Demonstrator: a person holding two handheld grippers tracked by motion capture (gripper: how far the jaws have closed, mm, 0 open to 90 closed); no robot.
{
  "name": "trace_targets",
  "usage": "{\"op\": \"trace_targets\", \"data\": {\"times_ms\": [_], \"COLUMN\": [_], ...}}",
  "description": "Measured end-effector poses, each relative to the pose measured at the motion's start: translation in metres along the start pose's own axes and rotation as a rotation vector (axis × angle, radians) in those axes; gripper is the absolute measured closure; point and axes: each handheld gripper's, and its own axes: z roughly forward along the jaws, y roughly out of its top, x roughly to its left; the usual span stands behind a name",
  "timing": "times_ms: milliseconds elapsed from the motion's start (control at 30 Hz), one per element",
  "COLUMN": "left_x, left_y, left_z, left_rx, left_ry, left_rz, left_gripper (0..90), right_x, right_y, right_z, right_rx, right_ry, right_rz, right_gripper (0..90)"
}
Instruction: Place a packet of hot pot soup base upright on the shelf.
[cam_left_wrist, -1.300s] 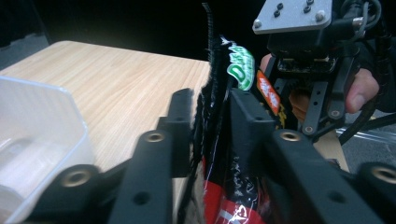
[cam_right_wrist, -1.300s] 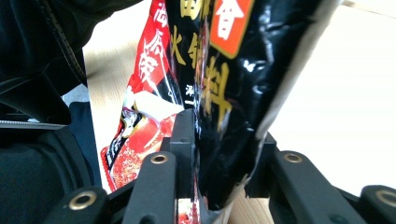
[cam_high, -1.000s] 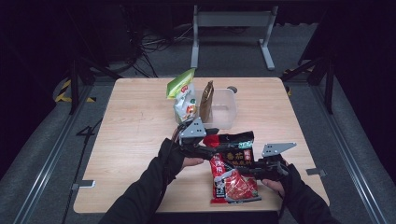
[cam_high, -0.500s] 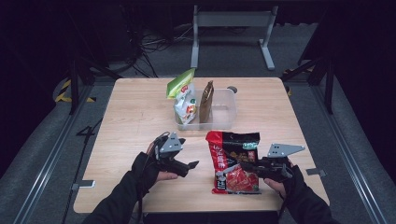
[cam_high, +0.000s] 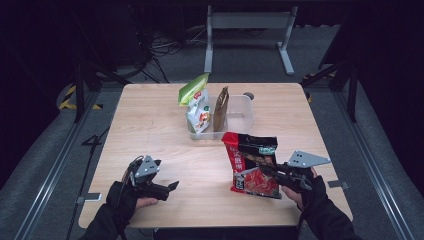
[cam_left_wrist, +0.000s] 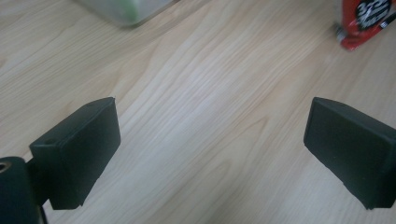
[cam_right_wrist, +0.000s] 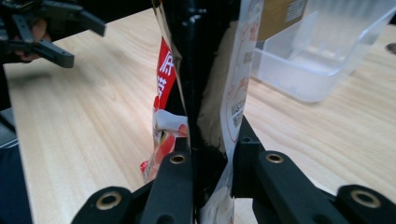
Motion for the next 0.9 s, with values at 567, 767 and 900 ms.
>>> {"op": "trace_targets", "data": {"times_ms": [567, 767, 900], "left_x": [0.02, 0.02, 0.02], "left_y": [-0.012, -0.012, -0.012], "left_z": [-0.011, -0.011, -0.011], "left_rx": [-0.063, -0.062, -0.067], "left_ry": [-0.003, -0.009, -0.011], "left_rz": [-0.115, -0.116, -0.129], "left_gripper": [6.2, 6.2, 6.2], "right_x": [-0.002, -0.002, -0.005], "right_y": [0.011, 0.021, 0.029], "right_z": [0.003, 0.008, 0.009], "right_rx": [-0.034, -0.054, -0.082], "right_ry": [-0.07, -0.09, -0.11], "right_rz": [-0.02, -0.04, -0.042], "right_gripper": [82.3, 82.3, 82.3]}}
